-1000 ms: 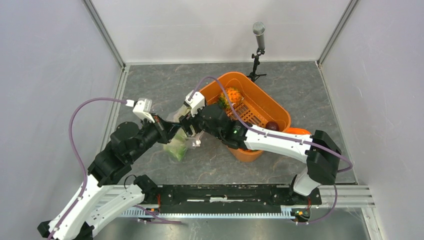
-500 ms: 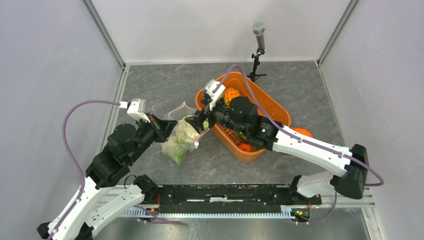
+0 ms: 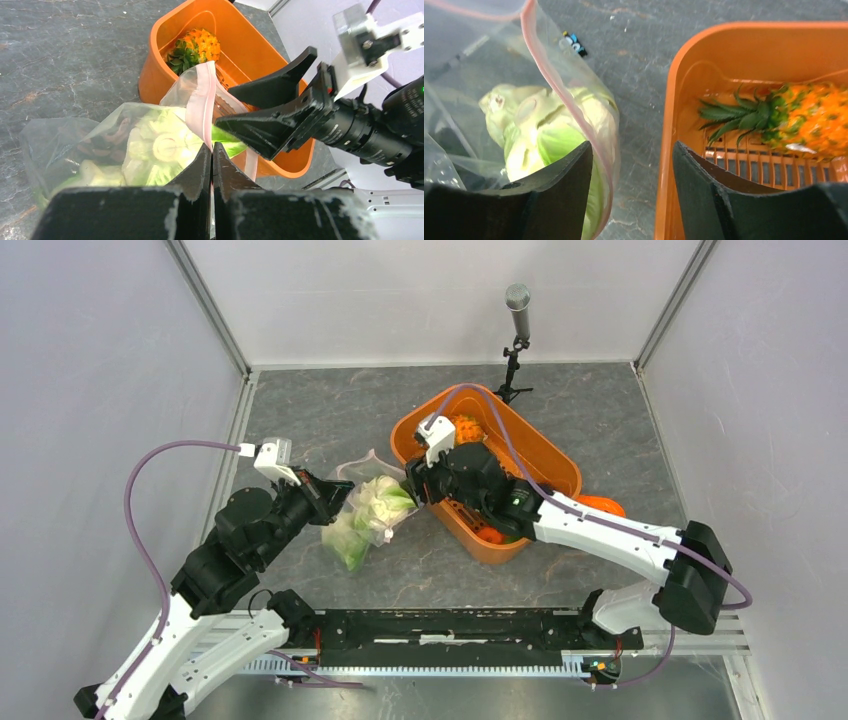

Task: Place the food in the zip-top bag and seal the zipper
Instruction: Adjust the zipper food storage bag at the center of the board.

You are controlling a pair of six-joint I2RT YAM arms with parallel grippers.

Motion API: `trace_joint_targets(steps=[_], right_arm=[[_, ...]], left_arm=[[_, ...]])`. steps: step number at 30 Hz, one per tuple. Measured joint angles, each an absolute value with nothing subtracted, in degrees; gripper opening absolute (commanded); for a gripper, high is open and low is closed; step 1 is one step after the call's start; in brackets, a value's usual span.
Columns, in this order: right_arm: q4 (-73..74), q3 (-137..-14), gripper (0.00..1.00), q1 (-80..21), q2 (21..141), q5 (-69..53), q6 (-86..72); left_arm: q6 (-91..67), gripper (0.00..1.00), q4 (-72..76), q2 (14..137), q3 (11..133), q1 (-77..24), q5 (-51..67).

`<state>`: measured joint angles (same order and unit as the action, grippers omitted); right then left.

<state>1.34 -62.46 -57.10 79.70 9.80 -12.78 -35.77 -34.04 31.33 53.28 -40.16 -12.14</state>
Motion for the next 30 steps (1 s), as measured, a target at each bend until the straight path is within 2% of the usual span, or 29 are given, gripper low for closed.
trace_joint_targets(steps=[1,3,8,10,14,16,17,23,30], right_arm=[[1.37,-61.73,0.69,-57.10,79.55,9.26,-12.82],[1.17,-59.90,0.57,-57.17,78.76,8.84,-12.80],[0.91,-58.15,0.48,-57.17,75.00,7.49,-11.92],[1.30,-59.16,0.33,-57.17,75.18,7.14,-11.55],[2.24,-61.19,0.33,-57.17,78.08,4.86,-10.85],[2.96,-61.82,0.10,-57.17,79.88,3.92,-10.63],[3.57,-62.13,0.02,-57.17,80.64,3.70,-10.39],[8.25,-68.40,0.00,-57.25,82.81,2.79,-7.92],[4.32,-78.48,0.00,-57.28,81.62,-6.15,-6.72]], left_arm=[[-35.75,0.02,-34.11,31.33,53.28,-40.14,-12.14],[-35.75,0.02,-34.17,31.33,53.28,-40.16,-12.14],[-35.77,0.02,-34.17,31.33,53.28,-40.16,-12.12],[-35.77,0.02,-34.17,31.33,53.28,-40.16,-12.14],[-35.77,0.02,-34.20,31.33,53.28,-40.16,-12.14],[-35.75,0.02,-34.22,31.33,53.28,-40.14,-12.16],[-35.75,0.02,-34.22,31.33,53.28,-40.16,-12.16],[-34.83,0.02,-36.80,31.51,54.63,-40.16,-15.81],[-29.28,0.02,-46.87,34.76,66.26,-40.16,-29.19]])
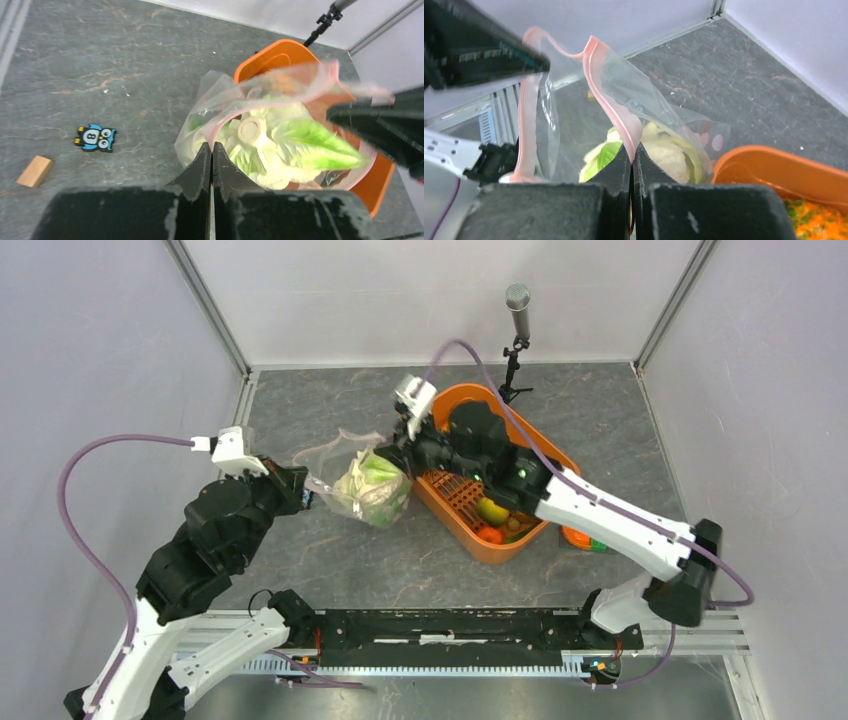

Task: Place the food in the zip-top bag and seal the zipper
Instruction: Adjust the zipper food storage bag at the center of the board.

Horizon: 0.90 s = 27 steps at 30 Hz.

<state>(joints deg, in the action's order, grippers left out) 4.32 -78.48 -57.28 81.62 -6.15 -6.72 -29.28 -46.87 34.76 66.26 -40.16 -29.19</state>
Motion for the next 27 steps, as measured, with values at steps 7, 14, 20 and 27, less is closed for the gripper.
trace_joint_targets(steps=[7,14,20,27], right_arm=[[2.07,-81.21,0.00,-58.26,86.63,-11.77,-7.75],[17.78,-95.74,0.00,-59.61,98.67,-1.39,-5.54],[20.78,-93.27,0.00,-60.42,98.45,-0.38,-0.30],[21.30,-95.26,0.03,-60.14,95.29,-7.38,1.13]], left_arm=[[-26.92,0.02,-50.68,33.58,71.00,-40.16,-27.55],[-26.57,0.02,-51.70,35.83,71.64,-40.16,-24.71],[-26.72,0.02,-52.40,38.22,68.29,-40.16,-20.47],[-27.11,0.02,-51.55,36.62,66.67,-40.16,-20.93]])
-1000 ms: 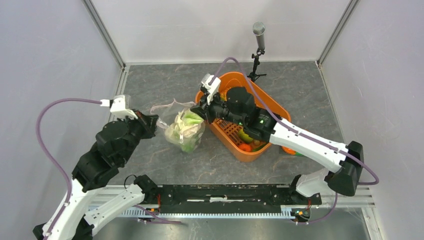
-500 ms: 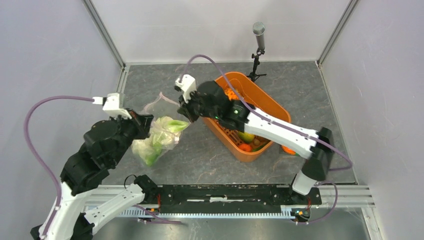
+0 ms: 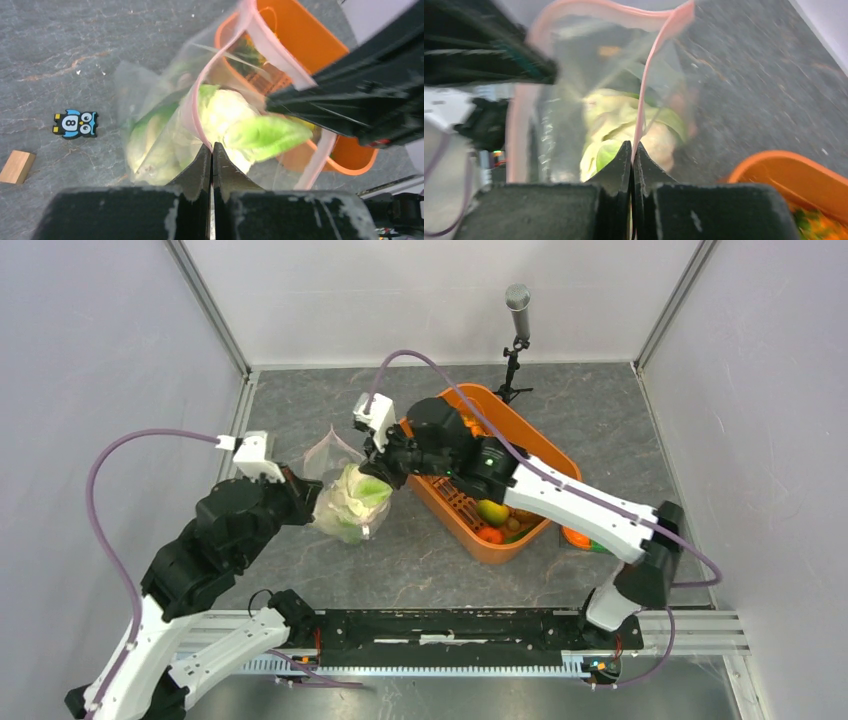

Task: Place the food in the zip-top bag and seal the zipper
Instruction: Adjust the zipper food storage bag at the center of the board.

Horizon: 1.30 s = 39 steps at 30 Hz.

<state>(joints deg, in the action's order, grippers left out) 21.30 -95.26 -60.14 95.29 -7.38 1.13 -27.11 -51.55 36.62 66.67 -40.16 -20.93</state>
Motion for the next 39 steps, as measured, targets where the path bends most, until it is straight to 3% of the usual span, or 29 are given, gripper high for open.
trace_joint_targets(steps=[6,11,15,19,22,25,28,31,35,39], right_arm=[[6.13,-81.80,0.00,-59.09,83.72,-18.11,-2.98],[1.23,-86.39,0.00,-55.81,90.00,-29.10,-8.16],[5.91,-84.44,0.02,-56.77,90.02,-16.32,-8.45],[19.84,-99.98,0.01,-57.01,98.45,-5.21,-3.97],[22.50,-103.72,0.01,-57.01,101.43,-1.06,-1.78],[23.57,-99.24,0.02,-57.01,100.66,-1.34,-0.69],[20.14,-92.82,0.08,-56.45,99.26,-9.52,-1.19],[14.98,-82.72,0.05,-56.05,94.24,-15.07,-2.83],[17.02,-86.91,0.05,-56.01,93.89,-17.26,-2.98],[7.53,-83.96,0.00,-55.88,90.45,-20.34,-4.08]], left_arm=[[-27.59,0.02,-49.65,33.32,66.59,-40.16,-21.96],[-28.32,0.02,-49.10,30.76,65.91,-40.16,-22.46],[-28.32,0.02,-49.25,29.28,66.61,-40.14,-21.10],[-28.23,0.02,-47.03,29.17,68.05,-40.16,-17.23],[-28.16,0.02,-46.61,30.28,69.14,-40.14,-14.92],[-28.16,0.02,-48.23,35.03,70.52,-40.14,-14.59],[-28.18,0.02,-48.86,39.33,69.63,-40.14,-14.31],[-28.21,0.02,-48.21,39.33,66.63,-40.16,-12.84],[-28.21,0.02,-48.01,35.75,66.78,-40.16,-10.87],[-28.21,0.02,-46.26,34.48,69.30,-40.16,-11.55]])
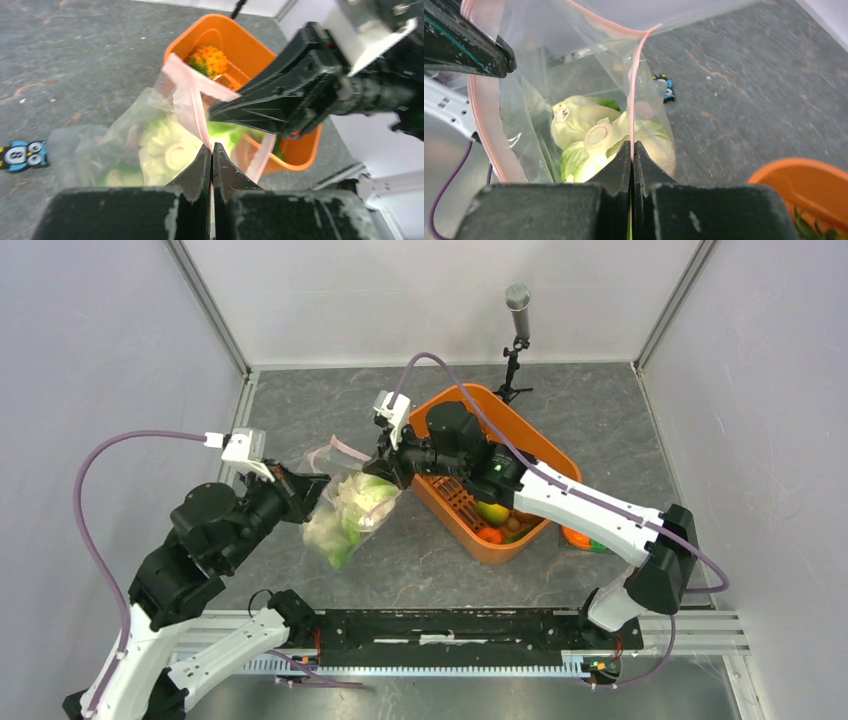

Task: Place the food in the zip-top bag and seal the zipper
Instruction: Adjust the zipper food storage bag at the center of the board.

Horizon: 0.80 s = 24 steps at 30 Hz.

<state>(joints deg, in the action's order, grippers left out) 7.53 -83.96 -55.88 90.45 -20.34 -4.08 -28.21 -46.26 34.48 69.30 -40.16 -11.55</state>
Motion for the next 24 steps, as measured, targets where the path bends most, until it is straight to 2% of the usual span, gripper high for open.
trace_joint_targets(steps=[3,6,9,11,18,22,24], right_arm=[[9.56,-84.36,0.02,-56.14,90.28,-15.07,-5.23],[8.67,-84.38,0.03,-55.75,92.07,-20.51,-4.58],[-2.98,-70.89,0.05,-55.75,87.33,-22.09,-5.65],[-5.26,-65.12,0.05,-55.77,84.60,-20.60,-5.89],[-7.84,-69.10,0.10,-55.86,85.82,-16.25,-5.72],[-8.05,-69.91,0.24,-56.12,86.02,-10.74,-5.96],[-5.96,-70.76,0.24,-56.18,86.76,-6.48,-5.87]], left_arm=[[-28.49,0.02,-46.46,35.35,67.92,-40.14,-15.18],[-29.04,0.02,-46.11,37.23,63.94,-40.14,-16.43],[-29.74,0.02,-44.42,37.10,59.44,-40.16,-14.87],[-30.04,0.02,-43.55,35.79,58.76,-40.16,-13.93],[-30.02,0.02,-43.07,29.34,64.99,-40.14,-13.63],[-30.02,0.02,-43.03,29.54,66.15,-40.16,-14.02],[-30.02,0.02,-44.12,31.42,66.11,-40.14,-14.22]])
